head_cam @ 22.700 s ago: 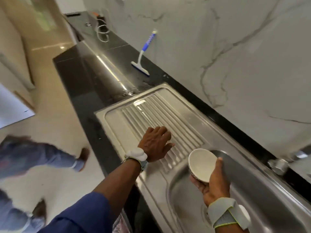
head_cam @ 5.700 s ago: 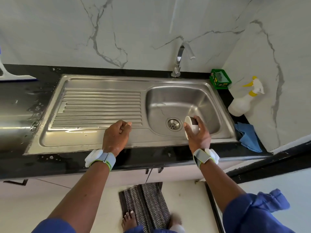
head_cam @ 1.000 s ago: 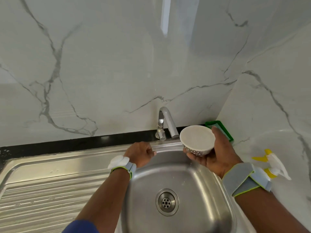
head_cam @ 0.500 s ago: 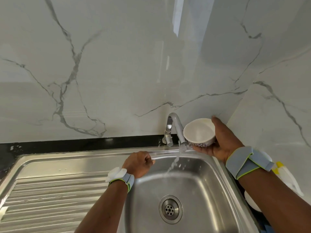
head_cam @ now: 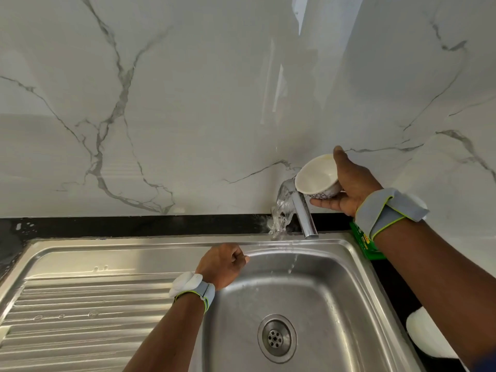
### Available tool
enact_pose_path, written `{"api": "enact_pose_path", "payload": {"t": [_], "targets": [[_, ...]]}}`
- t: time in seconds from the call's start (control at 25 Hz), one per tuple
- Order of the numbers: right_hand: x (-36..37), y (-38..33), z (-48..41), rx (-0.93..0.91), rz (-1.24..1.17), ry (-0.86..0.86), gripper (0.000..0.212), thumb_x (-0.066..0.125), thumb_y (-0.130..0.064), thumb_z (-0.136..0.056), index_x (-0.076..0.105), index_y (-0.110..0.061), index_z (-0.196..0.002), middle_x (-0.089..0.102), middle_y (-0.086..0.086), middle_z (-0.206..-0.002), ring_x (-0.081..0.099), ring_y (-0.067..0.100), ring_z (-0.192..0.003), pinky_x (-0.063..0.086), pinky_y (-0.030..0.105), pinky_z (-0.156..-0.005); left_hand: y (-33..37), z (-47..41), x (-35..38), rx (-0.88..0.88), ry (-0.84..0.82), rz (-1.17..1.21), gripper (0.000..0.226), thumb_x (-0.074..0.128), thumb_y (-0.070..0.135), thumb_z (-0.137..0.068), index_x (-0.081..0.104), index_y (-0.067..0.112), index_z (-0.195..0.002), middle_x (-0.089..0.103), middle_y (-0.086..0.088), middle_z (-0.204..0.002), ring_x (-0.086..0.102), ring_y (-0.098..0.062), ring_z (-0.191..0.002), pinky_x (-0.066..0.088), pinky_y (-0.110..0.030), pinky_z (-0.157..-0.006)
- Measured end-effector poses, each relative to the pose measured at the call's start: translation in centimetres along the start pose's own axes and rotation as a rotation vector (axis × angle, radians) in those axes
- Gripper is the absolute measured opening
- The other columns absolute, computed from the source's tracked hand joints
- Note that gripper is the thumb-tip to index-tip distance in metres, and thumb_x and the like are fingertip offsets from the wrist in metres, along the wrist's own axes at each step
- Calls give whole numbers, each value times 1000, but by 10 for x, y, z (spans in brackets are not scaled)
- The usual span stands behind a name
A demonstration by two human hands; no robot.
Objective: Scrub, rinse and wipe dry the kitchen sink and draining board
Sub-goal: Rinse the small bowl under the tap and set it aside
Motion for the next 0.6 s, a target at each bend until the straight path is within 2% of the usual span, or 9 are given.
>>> {"api": "enact_pose_path", "payload": {"t": [0.12, 0.24, 0.44, 0.6], "targets": [[9, -6, -6, -31, 20, 13, 43, 61, -57, -92, 53, -22, -115, 54, 11, -121, 61, 40, -101, 57, 57, -69, -6, -1, 0, -17, 0, 15, 26, 63, 47, -96, 64, 25, -82, 70, 6, -83, 63, -17, -80, 49, -28, -71], [13, -9, -10, -101, 47, 33, 31, 65, -58, -89, 61, -30, -100, 55, 7, -125, 60, 39, -105, 59, 54, -66, -9, -1, 0, -21, 7, 33, 26, 64, 47, -96, 67, 24, -85, 70, 7, -84, 63, -16, -80, 52, -30, -74], [4, -7, -11, -230, 112, 94, 39, 69, -53, -88, 67, -29, -119, 55, -3, -119, 55, 32, -109, 60, 48, -70, -12, 2, 3, -40, 17, 46, 26, 65, 47, -95, 67, 22, -87, 71, 7, -85, 65, -18, -83, 52, -30, -74], [-6, 9, -12, -302, 81, 112, 33, 76, -46, -85, 69, -33, -115, 59, -18, -103, 59, 26, -108, 61, 43, -68, -10, 6, 6, -26, 0, 29, 27, 64, 49, -95, 67, 23, -87, 70, 8, -83, 63, -16, -79, 51, -29, -72]]}}
Point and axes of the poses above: each hand's wrist, its own z-axis away from the middle knuckle, its own x-axis out of the palm, y = z × x, the point moved 7 cm from there along -z, towards the middle knuckle
